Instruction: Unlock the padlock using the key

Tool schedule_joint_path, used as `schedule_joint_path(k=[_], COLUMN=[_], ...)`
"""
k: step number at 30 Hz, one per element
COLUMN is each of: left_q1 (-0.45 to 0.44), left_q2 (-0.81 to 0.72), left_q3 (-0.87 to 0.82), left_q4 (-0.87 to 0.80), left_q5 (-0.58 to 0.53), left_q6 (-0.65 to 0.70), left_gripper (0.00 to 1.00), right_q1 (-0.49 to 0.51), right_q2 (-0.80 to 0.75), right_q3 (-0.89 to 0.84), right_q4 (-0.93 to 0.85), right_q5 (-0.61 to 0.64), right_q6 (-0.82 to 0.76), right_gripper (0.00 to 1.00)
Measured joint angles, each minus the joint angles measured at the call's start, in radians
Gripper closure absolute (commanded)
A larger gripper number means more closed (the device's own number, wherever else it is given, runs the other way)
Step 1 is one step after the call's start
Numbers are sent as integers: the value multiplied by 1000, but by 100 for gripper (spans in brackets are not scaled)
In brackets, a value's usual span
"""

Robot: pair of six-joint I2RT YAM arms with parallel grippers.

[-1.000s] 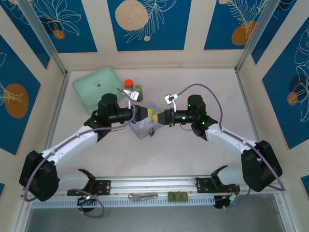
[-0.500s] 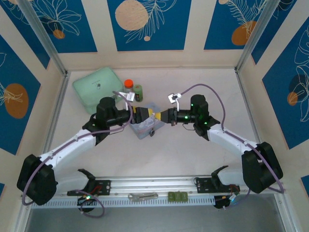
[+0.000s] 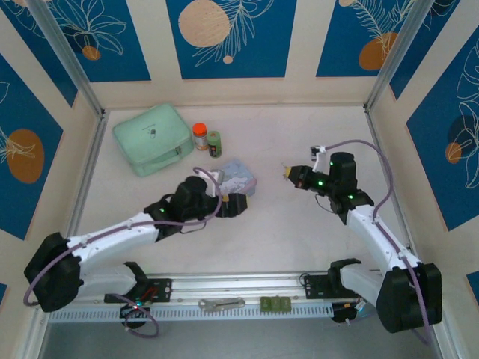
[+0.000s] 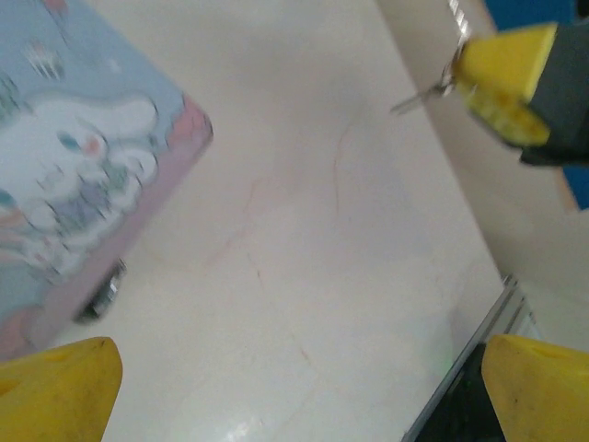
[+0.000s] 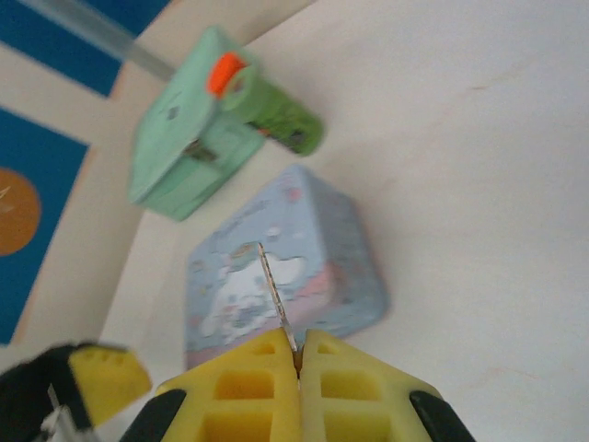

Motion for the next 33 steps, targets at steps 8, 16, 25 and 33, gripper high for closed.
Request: schedule_joint_path(k=[8, 16, 25, 33], left_q1=[-80, -60, 15, 24], left_q2=[132, 240, 303, 382], left_q3=[-40, -42, -27, -27], left_q4=[99, 137, 157, 284], left_q5=[-76, -171, -273, -277], left_q6=[-110, -150, -77, -33], left_gripper=[0, 0, 2, 18], right_q1=[-108, -70, -26, 57], right_q2=[-35, -35, -35, -19], right_q3=[-39, -39, -52, -52], right_q4=[-58, -59, -37, -2], right_q5=[23, 11, -3, -1], right_q6=[-3, -8, -9, 1], right_gripper=[100, 100, 100, 100])
